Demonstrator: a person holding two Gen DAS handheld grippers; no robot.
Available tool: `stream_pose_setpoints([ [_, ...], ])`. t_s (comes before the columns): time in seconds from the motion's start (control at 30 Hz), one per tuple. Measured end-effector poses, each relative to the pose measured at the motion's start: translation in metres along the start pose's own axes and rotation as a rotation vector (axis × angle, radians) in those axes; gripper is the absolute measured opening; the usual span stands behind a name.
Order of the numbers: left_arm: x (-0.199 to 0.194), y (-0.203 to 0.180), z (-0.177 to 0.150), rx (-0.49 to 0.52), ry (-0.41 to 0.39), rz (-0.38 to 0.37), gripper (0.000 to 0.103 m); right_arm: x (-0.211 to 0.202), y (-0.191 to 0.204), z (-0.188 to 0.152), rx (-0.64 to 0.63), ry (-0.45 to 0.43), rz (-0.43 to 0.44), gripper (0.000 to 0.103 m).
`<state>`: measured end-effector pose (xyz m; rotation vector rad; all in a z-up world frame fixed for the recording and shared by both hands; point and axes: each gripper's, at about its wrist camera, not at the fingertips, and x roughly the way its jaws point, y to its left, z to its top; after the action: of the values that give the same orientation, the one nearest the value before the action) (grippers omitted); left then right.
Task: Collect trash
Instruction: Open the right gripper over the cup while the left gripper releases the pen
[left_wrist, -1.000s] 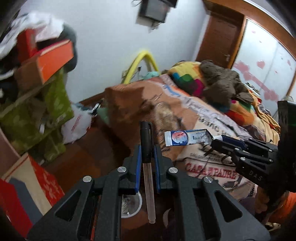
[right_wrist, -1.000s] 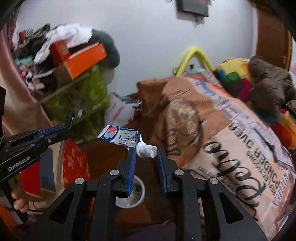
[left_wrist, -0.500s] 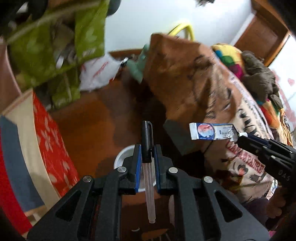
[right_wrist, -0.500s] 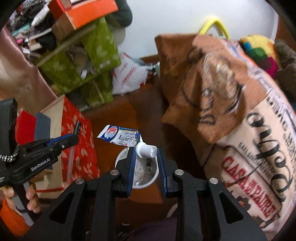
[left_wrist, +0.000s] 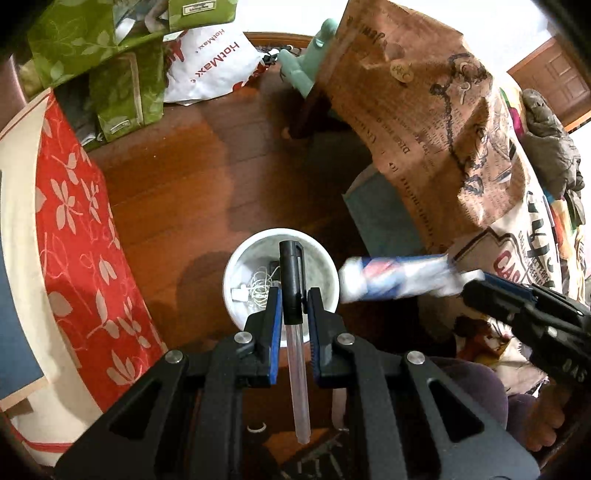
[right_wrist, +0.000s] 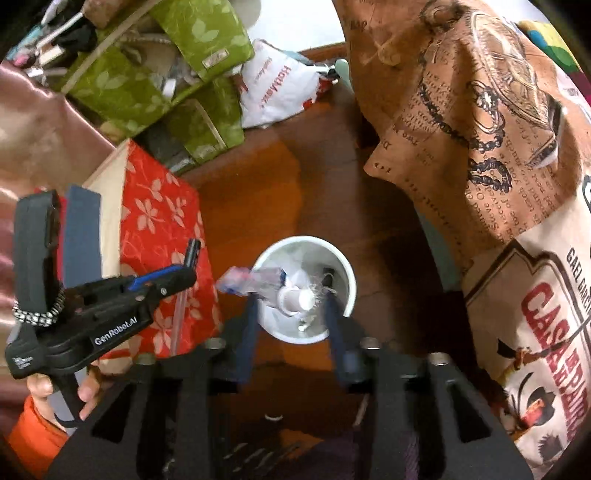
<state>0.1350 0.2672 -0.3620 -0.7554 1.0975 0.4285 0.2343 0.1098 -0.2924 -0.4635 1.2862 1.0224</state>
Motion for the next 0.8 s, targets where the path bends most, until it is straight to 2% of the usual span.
stream_pose_setpoints([
  [0.03,0.001,-0.001,0.002,0.005,0.0,0.0,0.012,0.0,0.001,0.0,-0.01,0.0,-0.001,0.057],
  [0.23,0.013,-0.011,0.017,0.008,0.011,-0.009,0.012,0.002,-0.003,-0.007,-0.033,0.009,-0.041,0.057],
  [0.27,0.016,-0.012,0.02,0.006,0.022,-0.003,0.016,0.001,-0.004,-0.008,-0.031,0.009,-0.042,0.057],
  [0.3,0.018,-0.013,0.022,0.005,0.038,0.001,0.03,0.0,-0.006,-0.008,-0.03,0.008,-0.045,0.057],
  [0.33,0.024,-0.015,0.025,-0.001,0.073,0.013,0.037,-0.001,-0.007,-0.009,-0.028,0.005,-0.052,0.057],
  [0.37,0.026,-0.014,0.026,-0.011,0.076,0.012,0.041,-0.003,-0.008,-0.009,-0.028,0.002,-0.057,0.057],
  [0.43,0.025,-0.016,0.026,-0.007,0.073,0.013,0.041,-0.007,-0.01,-0.009,-0.024,-0.009,-0.059,0.057],
  [0.63,0.009,-0.027,0.019,0.069,0.036,0.08,0.041,-0.025,-0.018,-0.008,0.0,-0.056,-0.063,0.057],
  [0.8,-0.018,-0.045,0.017,0.133,-0.022,0.103,0.041,-0.051,-0.023,-0.01,0.016,-0.124,-0.083,0.057],
])
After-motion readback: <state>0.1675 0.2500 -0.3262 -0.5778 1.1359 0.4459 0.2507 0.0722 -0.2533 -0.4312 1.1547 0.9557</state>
